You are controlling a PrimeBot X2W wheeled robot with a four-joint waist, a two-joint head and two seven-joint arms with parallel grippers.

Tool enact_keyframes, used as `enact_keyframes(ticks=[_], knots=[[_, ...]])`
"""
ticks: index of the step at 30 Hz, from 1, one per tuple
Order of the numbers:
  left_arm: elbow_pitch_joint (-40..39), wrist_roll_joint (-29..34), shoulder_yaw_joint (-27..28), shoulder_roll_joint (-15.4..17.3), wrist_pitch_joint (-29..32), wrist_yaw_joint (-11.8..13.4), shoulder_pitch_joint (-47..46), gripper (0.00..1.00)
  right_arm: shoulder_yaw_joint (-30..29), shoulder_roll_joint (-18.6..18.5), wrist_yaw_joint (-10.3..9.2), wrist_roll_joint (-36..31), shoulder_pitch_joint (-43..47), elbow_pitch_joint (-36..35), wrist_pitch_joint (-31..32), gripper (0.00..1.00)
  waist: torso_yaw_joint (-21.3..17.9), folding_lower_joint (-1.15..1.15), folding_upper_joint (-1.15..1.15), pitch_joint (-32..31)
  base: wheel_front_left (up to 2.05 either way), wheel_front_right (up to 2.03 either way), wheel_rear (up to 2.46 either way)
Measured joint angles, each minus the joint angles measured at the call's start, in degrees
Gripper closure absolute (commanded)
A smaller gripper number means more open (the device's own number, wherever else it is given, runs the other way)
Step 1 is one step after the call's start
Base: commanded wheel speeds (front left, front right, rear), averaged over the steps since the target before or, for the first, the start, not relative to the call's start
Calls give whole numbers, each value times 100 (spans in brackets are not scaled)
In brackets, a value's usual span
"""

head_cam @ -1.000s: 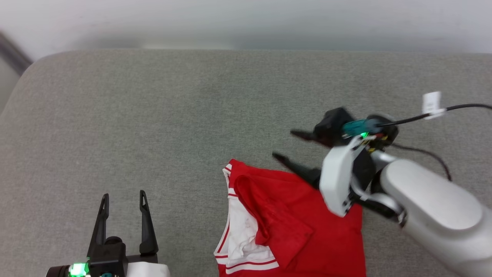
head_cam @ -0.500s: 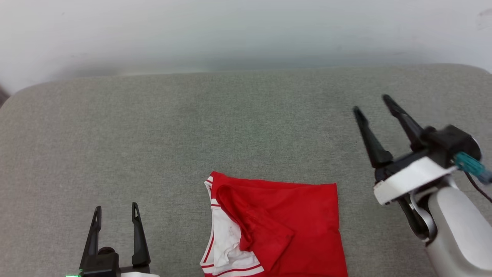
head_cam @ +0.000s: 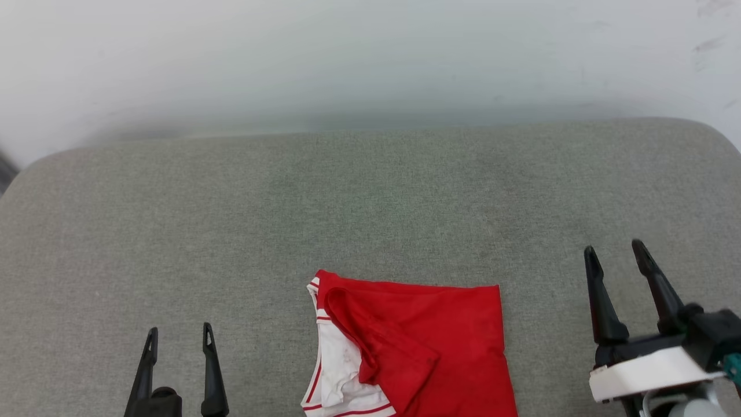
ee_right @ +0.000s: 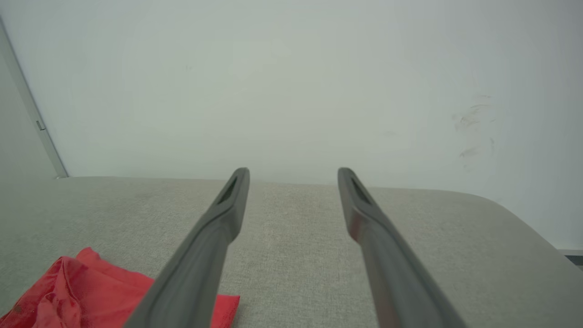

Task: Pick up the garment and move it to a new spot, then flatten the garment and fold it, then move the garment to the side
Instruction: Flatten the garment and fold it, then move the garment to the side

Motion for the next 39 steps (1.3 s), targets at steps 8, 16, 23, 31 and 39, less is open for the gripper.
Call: enact_keyframes(ticks=[8, 16, 23, 31, 39], knots=[[-4, 1, -21, -1, 1, -53, 154, 0, -132, 246, 0, -115, 699, -291, 0, 0, 49, 0, 0, -185, 0, 0, 0], [-12, -18, -34, -8, 0, -141, 246, 0, -60, 385, 1, -182, 1227, -415, 0, 0, 112, 0, 0, -275, 0, 0, 0], [-13, -18, -24, -29, 1, -159, 276, 0, -109, 397, 0, -235, 1037, -537, 1, 0, 97, 0, 0, -268, 0, 0, 0], [-12, -18, -23, -57, 0, -188, 251, 0, 590, -624, 2, -56, -449, -383, 559, 0, 83, 0, 0, -159, 0, 0, 0], [-15, -15, -38, -99, 0, -207, 118, 0, 2285, -2268, 1, 2207, -1653, -270, 4066, 0, 104, 0, 0, 56, 0, 0, 0]])
